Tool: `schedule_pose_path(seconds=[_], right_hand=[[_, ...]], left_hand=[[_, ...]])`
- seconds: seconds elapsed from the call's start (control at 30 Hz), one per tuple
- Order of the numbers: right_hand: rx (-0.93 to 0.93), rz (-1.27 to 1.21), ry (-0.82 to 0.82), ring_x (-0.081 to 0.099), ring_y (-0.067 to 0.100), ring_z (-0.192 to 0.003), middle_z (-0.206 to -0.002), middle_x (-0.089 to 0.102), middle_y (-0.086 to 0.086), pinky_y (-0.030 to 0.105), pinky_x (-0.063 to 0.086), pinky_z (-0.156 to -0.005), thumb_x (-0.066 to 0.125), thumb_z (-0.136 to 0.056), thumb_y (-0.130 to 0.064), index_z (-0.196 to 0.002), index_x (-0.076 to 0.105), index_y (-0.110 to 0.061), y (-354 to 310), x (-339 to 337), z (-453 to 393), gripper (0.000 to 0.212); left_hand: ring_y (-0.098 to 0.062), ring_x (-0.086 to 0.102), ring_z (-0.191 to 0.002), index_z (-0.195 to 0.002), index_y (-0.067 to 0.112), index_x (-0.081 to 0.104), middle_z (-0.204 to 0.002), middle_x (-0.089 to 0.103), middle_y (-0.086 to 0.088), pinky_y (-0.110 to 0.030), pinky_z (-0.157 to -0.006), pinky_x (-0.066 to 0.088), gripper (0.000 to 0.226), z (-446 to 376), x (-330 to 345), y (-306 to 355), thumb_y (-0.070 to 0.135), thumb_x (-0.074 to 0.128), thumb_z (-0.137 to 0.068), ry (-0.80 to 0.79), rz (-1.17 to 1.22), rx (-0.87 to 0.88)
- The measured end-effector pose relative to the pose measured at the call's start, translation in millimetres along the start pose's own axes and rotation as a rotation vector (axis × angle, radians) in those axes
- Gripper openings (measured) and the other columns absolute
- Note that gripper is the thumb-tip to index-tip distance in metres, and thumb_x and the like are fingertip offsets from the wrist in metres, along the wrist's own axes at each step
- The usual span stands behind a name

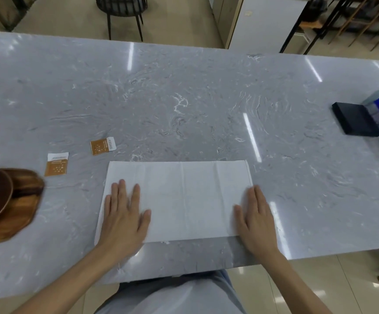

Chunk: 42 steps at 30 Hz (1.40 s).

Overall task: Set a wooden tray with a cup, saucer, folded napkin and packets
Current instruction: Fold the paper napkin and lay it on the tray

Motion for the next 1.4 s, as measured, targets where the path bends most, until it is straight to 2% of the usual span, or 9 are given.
schedule_pose_path(seconds=[0.13,0.27,0.43,0.63,0.77,0.9,1.1,1.27,1.4], right_hand=[[0.239,-0.075,0.07,0.057,0.036,-0.115,-0.137,0.052,0.017,0.048,0.052,-0.09,0.062,-0.096,-0.04,-0.145,0.04,-0.009,22.9,-19.2,16.2,0.062],[0.402,-0.125,-0.042,0.066,0.033,-0.097,-0.127,0.058,0.011,0.035,0.046,-0.072,0.064,-0.093,-0.049,-0.132,0.045,-0.014,39.9,-19.6,25.3,0.056],[0.488,-0.18,-0.003,0.064,0.023,-0.092,-0.111,0.064,0.001,0.034,0.049,-0.072,0.065,-0.09,-0.056,-0.118,0.051,-0.019,37.0,-19.2,28.7,0.049],[0.618,-0.31,-0.002,0.06,0.013,-0.068,-0.081,0.064,-0.005,0.03,0.045,-0.053,0.068,-0.081,-0.055,-0.084,0.054,-0.023,38.2,-15.7,33.9,0.034],[0.628,-0.399,0.062,0.059,0.013,-0.064,-0.074,0.063,-0.005,0.027,0.042,-0.052,0.071,-0.08,-0.046,-0.076,0.057,-0.023,35.7,-15.9,35.1,0.027],[0.605,-0.495,0.149,0.061,0.01,-0.067,-0.075,0.064,-0.008,0.029,0.049,-0.056,0.07,-0.084,-0.04,-0.077,0.056,-0.027,31.5,-13.6,41.2,0.02],[0.469,-0.651,0.208,0.064,0.0,-0.074,-0.085,0.069,-0.019,0.011,0.044,-0.058,0.078,-0.083,-0.037,-0.095,0.068,-0.039,34.4,-35.8,28.1,0.016],[0.295,-0.643,0.191,0.061,0.001,-0.067,-0.09,0.07,-0.03,0.009,0.047,-0.059,0.08,-0.084,-0.036,-0.09,0.074,-0.039,41.8,-65.2,-9.5,0.009],[0.189,-0.646,0.181,0.057,0.001,-0.058,-0.085,0.074,-0.021,0.009,0.044,-0.056,0.08,-0.085,-0.036,-0.09,0.077,-0.033,46.4,-84.1,-68.3,0.006]], left_hand=[[-0.023,0.001,-0.157,-0.158,0.015,0.027,-0.169,0.012,-0.007,-0.037,-0.125,0.012,0.06,-47.5,-26.0,48.8,0.039,0.036,-0.104,-0.019,0.004,0.33],[-0.024,0.032,-0.148,-0.151,0.015,0.042,-0.16,0.038,-0.005,-0.038,-0.117,0.032,0.05,-104.7,-34.6,149.4,0.023,0.046,-0.102,-0.068,-0.077,0.778],[-0.024,0.036,-0.141,-0.15,0.023,0.04,-0.15,0.048,-0.002,-0.044,-0.107,0.041,0.057,-149.5,-11.9,274.0,0.016,0.055,-0.095,-0.335,-0.433,1.106],[-0.023,0.049,-0.118,-0.125,0.025,0.052,-0.121,0.057,-0.001,-0.038,-0.078,0.046,0.059,-169.6,1.5,329.7,0.029,0.084,-0.076,-0.557,-0.737,1.152],[-0.024,0.054,-0.111,-0.113,0.024,0.056,-0.109,0.062,-0.001,-0.043,-0.084,0.052,0.05,-172.4,4.0,335.3,0.031,0.084,-0.073,-0.59,-0.743,1.155],[-0.024,0.052,-0.112,-0.104,0.02,0.065,-0.101,0.064,0.002,-0.036,-0.073,0.047,0.035,-178.2,4.9,329.3,0.027,0.082,-0.074,-0.622,-0.669,1.147],[-0.028,0.057,-0.105,-0.099,0.014,0.061,-0.102,0.06,-0.002,-0.048,-0.085,0.051,0.024,-189.1,-5.7,310.1,0.018,0.072,-0.078,-0.609,-0.515,1.086],[-0.025,0.061,-0.101,-0.104,0.019,0.065,-0.101,0.067,-0.001,-0.045,-0.085,0.052,0.022,-214.1,-38.6,294.4,0.019,0.069,-0.082,-0.527,-0.366,1.018],[-0.024,0.063,-0.103,-0.105,0.021,0.069,-0.107,0.069,0.0,-0.044,-0.086,0.052,0.016,-247.4,-78.3,266.9,0.022,0.065,-0.09,-0.374,-0.457,0.957]])
Point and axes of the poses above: each hand's wrist, its own z-axis away from the middle knuckle, its own x-axis out of the palm, y = z × x, the point moved 4 cm from there along -z, towards the middle knuckle
